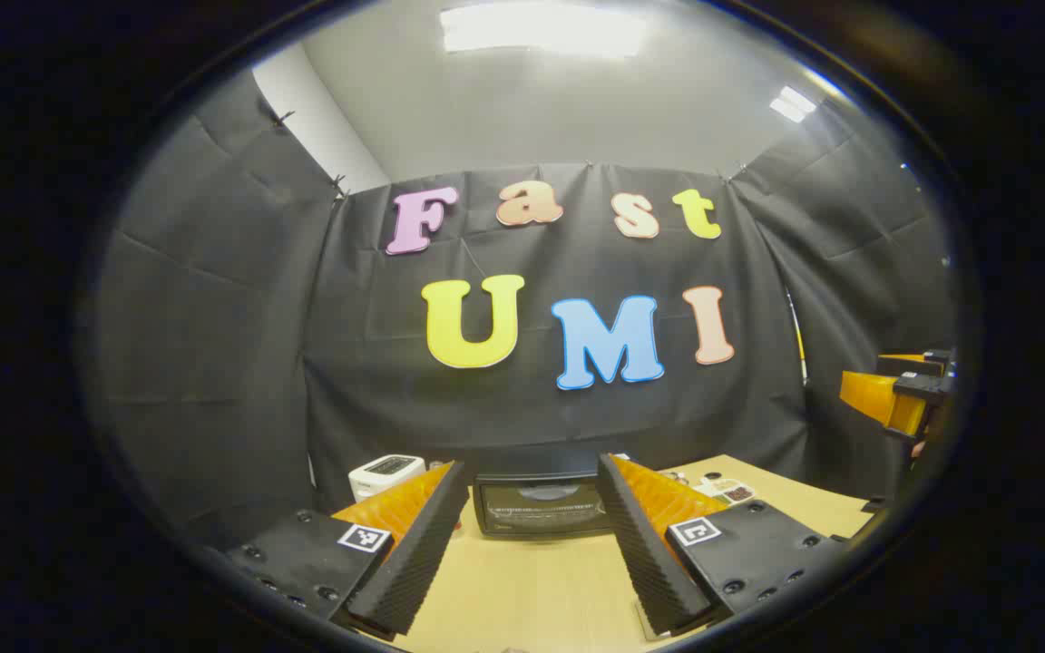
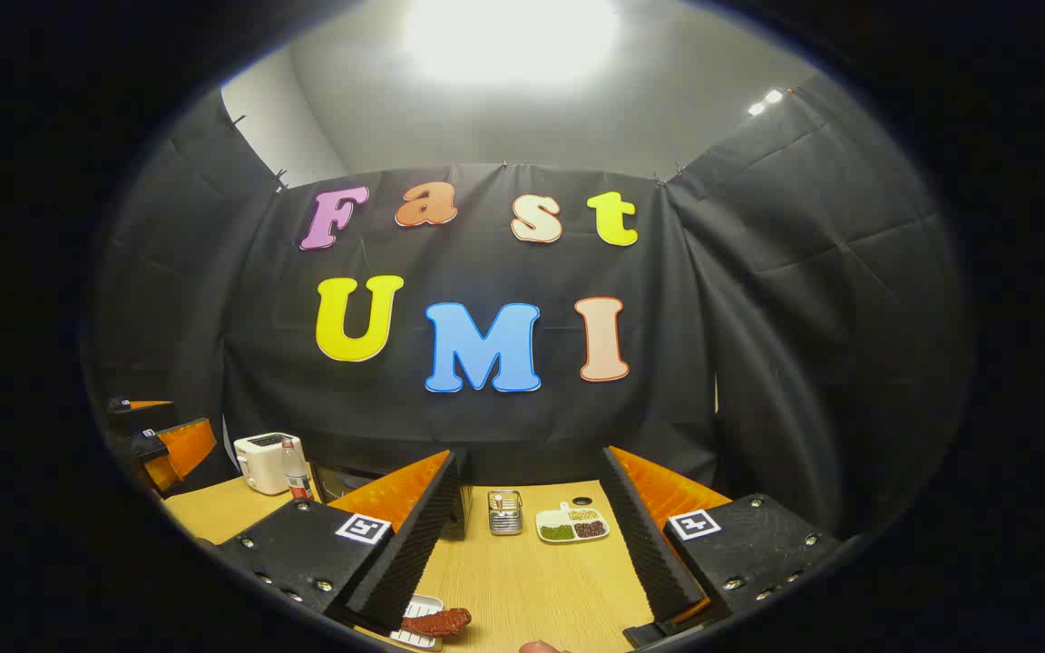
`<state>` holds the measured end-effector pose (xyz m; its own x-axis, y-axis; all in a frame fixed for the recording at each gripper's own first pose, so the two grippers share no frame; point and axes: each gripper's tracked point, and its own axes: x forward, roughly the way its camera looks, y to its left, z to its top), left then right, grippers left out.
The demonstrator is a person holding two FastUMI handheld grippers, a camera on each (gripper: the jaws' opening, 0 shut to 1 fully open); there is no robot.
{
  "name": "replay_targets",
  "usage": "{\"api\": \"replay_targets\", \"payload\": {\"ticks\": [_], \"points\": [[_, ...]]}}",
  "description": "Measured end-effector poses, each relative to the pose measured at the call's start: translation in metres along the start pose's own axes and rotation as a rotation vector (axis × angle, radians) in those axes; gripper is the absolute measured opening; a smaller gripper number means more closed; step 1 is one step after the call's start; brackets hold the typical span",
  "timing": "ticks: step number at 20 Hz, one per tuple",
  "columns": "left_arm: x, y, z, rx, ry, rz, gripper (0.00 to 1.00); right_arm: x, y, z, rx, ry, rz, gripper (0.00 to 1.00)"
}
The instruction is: Open the electric oven with the left hand, put the food in, and close the electric oven.
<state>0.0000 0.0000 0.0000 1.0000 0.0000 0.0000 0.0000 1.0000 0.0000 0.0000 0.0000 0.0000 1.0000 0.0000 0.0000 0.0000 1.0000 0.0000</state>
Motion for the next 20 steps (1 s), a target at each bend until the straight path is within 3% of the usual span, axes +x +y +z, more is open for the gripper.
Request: {"api": "replay_targets", "payload": {"ticks": [3,4,10,11,13,20], "points": [[-0.001,-0.003,0.001,0.004,0.002,0.004,0.91,0.002,-0.003,-0.001,0.005,0.002,0.005,0.96],[0.0,-0.005,-0.001,0.007,0.002,0.005,0.96,0.004,-0.003,-0.001,0.006,0.002,0.009,0.96],[0.007,-0.017,-0.004,-0.002,0.012,0.016,0.96,0.012,-0.01,-0.006,0.0,0.005,0.023,0.96],[0.007,-0.019,-0.005,-0.001,0.014,0.018,0.91,0.013,-0.013,-0.007,-0.001,0.007,0.026,0.96],[0.011,-0.026,-0.003,0.004,0.011,0.021,1.0,0.017,-0.017,-0.008,-0.003,0.005,0.032,0.96],[0.026,-0.047,-0.007,-0.001,0.017,0.04,1.0,0.032,-0.028,-0.017,0.019,-0.007,0.074,0.96]]}}
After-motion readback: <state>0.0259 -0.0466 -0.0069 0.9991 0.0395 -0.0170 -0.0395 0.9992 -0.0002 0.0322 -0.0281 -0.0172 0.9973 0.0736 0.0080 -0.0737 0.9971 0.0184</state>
